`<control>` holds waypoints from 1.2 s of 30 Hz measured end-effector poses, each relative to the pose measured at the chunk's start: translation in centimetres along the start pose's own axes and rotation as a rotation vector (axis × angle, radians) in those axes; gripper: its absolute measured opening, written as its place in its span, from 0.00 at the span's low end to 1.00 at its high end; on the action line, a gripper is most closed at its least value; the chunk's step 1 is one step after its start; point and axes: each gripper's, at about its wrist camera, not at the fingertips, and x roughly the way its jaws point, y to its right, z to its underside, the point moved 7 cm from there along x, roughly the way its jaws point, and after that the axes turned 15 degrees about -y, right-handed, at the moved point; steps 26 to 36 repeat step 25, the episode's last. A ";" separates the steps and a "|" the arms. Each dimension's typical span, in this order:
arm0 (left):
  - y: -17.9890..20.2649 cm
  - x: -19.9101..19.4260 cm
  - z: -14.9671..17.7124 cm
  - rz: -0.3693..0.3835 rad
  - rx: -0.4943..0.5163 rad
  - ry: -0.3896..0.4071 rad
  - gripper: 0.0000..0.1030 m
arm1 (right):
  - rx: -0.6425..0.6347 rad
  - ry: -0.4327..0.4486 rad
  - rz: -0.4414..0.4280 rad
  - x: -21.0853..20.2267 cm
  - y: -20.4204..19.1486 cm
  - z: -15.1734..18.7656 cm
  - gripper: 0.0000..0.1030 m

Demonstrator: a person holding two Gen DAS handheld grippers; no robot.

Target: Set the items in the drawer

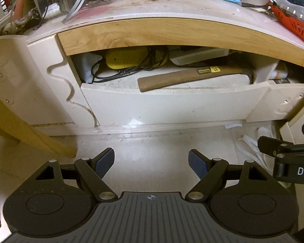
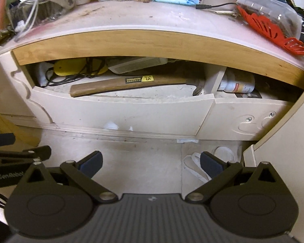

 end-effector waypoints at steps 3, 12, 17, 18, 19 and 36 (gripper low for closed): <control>0.0 -0.6 0.8 0.005 0.004 -0.007 0.79 | -0.002 -0.001 -0.006 -0.5 -0.1 0.9 0.99; -0.3 -0.8 1.5 0.029 -0.012 -0.026 0.85 | -0.011 0.007 -0.023 -1.9 -0.5 2.7 0.99; -0.6 -0.1 1.0 0.024 -0.016 -0.027 0.86 | -0.025 0.007 -0.031 -2.1 -1.0 3.0 0.99; -0.6 0.1 0.9 0.018 -0.017 -0.026 0.86 | -0.027 0.007 -0.031 -2.1 -1.0 3.0 1.00; -0.7 0.3 0.8 0.012 -0.018 -0.025 0.86 | -0.028 0.005 -0.033 -2.1 -1.1 3.0 1.00; -0.7 0.6 0.5 0.012 -0.017 -0.012 0.86 | -0.026 -0.005 -0.042 -1.9 -1.3 3.0 1.00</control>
